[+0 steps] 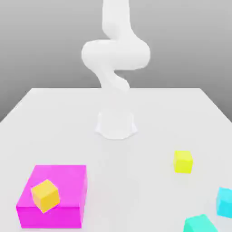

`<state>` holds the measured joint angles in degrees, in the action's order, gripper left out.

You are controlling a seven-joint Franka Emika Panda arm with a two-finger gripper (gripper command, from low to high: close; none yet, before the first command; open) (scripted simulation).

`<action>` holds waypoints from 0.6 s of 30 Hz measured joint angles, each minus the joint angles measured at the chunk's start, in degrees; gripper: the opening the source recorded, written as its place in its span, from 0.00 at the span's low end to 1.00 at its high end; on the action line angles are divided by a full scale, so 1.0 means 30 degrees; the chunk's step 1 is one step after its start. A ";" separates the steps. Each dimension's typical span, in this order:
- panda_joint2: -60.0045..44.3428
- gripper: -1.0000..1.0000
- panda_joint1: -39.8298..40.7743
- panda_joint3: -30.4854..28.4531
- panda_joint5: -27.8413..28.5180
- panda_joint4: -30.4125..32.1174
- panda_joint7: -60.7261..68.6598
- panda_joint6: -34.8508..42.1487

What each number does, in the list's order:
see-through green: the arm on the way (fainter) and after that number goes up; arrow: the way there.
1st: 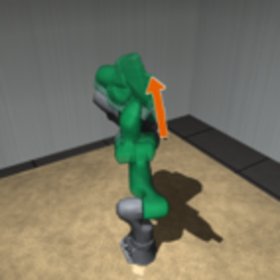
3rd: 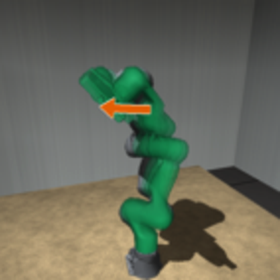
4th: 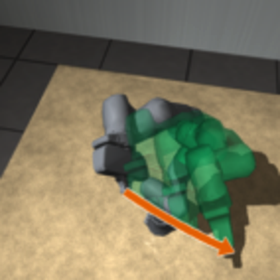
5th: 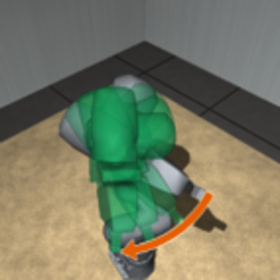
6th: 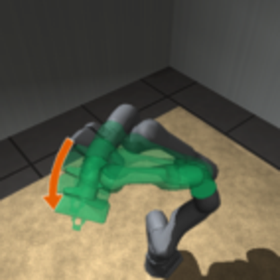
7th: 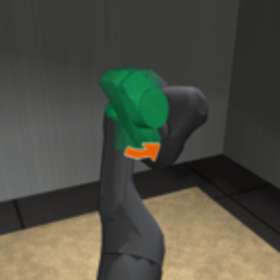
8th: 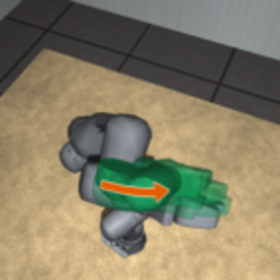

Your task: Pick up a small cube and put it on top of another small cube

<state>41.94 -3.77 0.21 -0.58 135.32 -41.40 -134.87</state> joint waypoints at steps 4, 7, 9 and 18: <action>-0.2556 0.50 -0.2364 0.0220 -0.0362 0.2175 0.2830 -0.1956; -0.4447 0.50 -0.4063 0.0489 -0.0623 0.3764 0.4910 -0.3389; -0.5730 0.50 -0.5191 0.0718 -0.0775 0.4837 0.6296 -0.4366; -1.1579 0.50 -0.9509 0.2602 -0.0919 0.9705 1.2173 -0.8822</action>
<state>7.21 -32.30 8.01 -3.34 164.43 -4.88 -161.33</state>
